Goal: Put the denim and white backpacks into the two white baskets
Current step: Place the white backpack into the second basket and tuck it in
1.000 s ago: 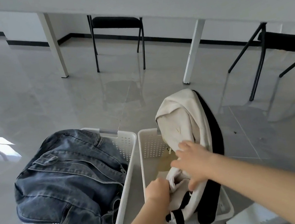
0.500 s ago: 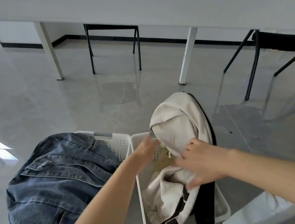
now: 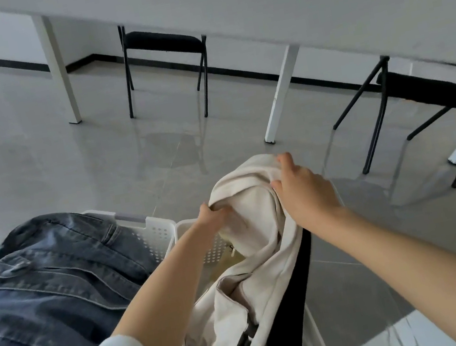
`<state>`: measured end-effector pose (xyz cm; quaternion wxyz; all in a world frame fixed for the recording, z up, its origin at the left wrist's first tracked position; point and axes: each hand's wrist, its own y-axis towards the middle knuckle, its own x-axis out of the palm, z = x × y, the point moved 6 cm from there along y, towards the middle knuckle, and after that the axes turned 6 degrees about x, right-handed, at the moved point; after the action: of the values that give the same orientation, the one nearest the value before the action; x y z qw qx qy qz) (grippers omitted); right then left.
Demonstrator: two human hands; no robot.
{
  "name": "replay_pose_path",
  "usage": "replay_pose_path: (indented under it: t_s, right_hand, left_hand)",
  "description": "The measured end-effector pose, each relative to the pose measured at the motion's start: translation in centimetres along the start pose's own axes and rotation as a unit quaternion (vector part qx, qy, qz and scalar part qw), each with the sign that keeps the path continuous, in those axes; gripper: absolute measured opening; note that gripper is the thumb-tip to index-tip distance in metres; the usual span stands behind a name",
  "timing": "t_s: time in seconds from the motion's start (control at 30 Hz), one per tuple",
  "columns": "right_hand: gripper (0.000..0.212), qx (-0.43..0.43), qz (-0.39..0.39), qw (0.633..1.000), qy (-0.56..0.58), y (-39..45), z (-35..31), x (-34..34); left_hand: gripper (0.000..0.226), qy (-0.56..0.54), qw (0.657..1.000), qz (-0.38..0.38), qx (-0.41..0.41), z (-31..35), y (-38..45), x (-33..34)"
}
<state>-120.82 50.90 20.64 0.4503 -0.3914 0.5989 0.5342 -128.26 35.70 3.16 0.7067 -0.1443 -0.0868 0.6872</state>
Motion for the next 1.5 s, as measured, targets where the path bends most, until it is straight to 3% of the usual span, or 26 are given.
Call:
replay_pose_path:
  t_s: [0.1, 0.13, 0.2, 0.3, 0.37, 0.43, 0.5, 0.57, 0.63, 0.7, 0.77, 0.83, 0.9, 0.97, 1.07, 1.1, 1.17, 1.2, 1.3, 1.4, 1.5]
  right_hand:
    - [0.025, 0.086, -0.021, 0.983, 0.16, -0.1, 2.2, 0.2]
    - [0.025, 0.117, -0.012, 0.97, 0.211, -0.2, 2.9, -0.2]
    - [0.025, 0.157, 0.033, 0.94, 0.301, -0.3, 4.0, -1.6]
    - [0.02, 0.12, 0.142, 0.9, 0.395, -1.5, 4.0, -5.5]
    - [0.017, 0.094, 0.175, 0.9, 0.388, -2.4, 3.1, -6.6]
    - [0.015, 0.108, 0.136, 0.914, 0.367, -2.7, 2.6, -5.8]
    - [0.013, 0.132, 0.1, 0.918, 0.362, -2.7, 3.0, -5.1]
    - [0.012, 0.125, 0.138, 0.91, 0.371, -3.0, 3.4, -6.2]
    - [0.013, 0.09, 0.181, 0.904, 0.376, -3.8, 2.9, -7.2]
    - [0.015, 0.082, 0.142, 0.92, 0.356, -4.4, 2.2, -5.8]
    - [0.017, 0.118, 0.022, 0.946, 0.302, -5.2, 1.9, -2.4]
    - [0.02, 0.152, -0.076, 0.943, 0.286, -6.3, 1.8, 0.2]
    - [0.023, 0.176, -0.11, 0.928, 0.31, -6.5, 1.7, 0.8]
    - [0.024, 0.189, -0.13, 0.916, 0.33, -6.2, 1.3, 0.7]
    - [0.027, 0.213, -0.155, 0.885, 0.384, -5.9, 0.7, 0.5]
    - [0.027, 0.231, -0.164, 0.869, 0.406, -6.1, 0.5, 0.6]
    - [0.026, 0.265, -0.195, 0.83, 0.451, -6.4, 0.2, 1.2]
    - [0.026, 0.277, -0.209, 0.813, 0.468, -6.6, 0.1, 1.6]
    - [0.027, 0.303, -0.228, 0.774, 0.506, -7.2, -0.4, 2.2]
    - [0.024, 0.316, -0.231, 0.756, 0.525, -7.1, -1.0, 2.6]
    - [0.018, 0.301, -0.215, 0.771, 0.518, -6.6, -2.0, 2.3]
  left_hand:
    - [0.012, 0.055, 0.997, 0.024, 0.046, 0.7, 0.7, -0.2]
    - [0.01, 0.048, 0.997, 0.034, 0.055, 1.2, 0.6, -0.3]
    - [0.011, -0.025, 0.992, 0.059, 0.11, 3.5, 0.1, -1.1]
    - [0.017, -0.167, 0.96, 0.093, 0.207, 8.9, -1.7, -3.0]
    - [0.015, -0.19, 0.954, 0.059, 0.225, 11.2, -2.3, -3.1]
    - [0.011, -0.033, 0.977, 0.004, 0.212, 12.2, -3.0, -2.4]
    - [0.006, 0.045, 0.974, 0.015, 0.221, 13.0, -3.7, -3.0]
    - [0.013, -0.05, 0.971, 0.054, 0.227, 13.6, -4.6, -4.5]
    - [0.014, -0.14, 0.967, 0.035, 0.212, 13.0, -5.3, -4.7]
    - [0.013, -0.049, 0.98, 0.01, 0.194, 11.1, -5.3, -3.6]
    - [0.012, 0.102, 0.983, -0.026, 0.15, 8.1, -5.5, -2.8]
    - [0.043, 0.195, 0.975, -0.052, 0.095, 4.5, -5.2, -3.0]
    - [0.064, 0.24, 0.969, -0.033, 0.042, 1.0, -5.6, -4.1]
    - [0.052, 0.284, 0.958, -0.035, 0.023, -2.4, -7.3, -4.0]
    - [0.04, 0.364, 0.918, -0.105, 0.118, -6.1, -11.3, -1.8]
    - [0.045, 0.424, 0.877, -0.146, 0.174, -7.1, -12.6, -0.8]
    - [0.074, 0.411, 0.879, -0.224, 0.096, -10.6, -13.7, 0.3]
    - [0.071, 0.407, 0.882, -0.229, 0.064, -11.6, -13.9, 0.4]
    - [0.025, 0.407, 0.901, -0.118, 0.087, -11.1, -13.1, -1.1]
    - [0.021, 0.417, 0.9, -0.074, 0.104, -10.3, -12.1, -3.1]
    - [0.019, 0.418, 0.9, -0.059, 0.113, -9.5, -10.8, -5.4]
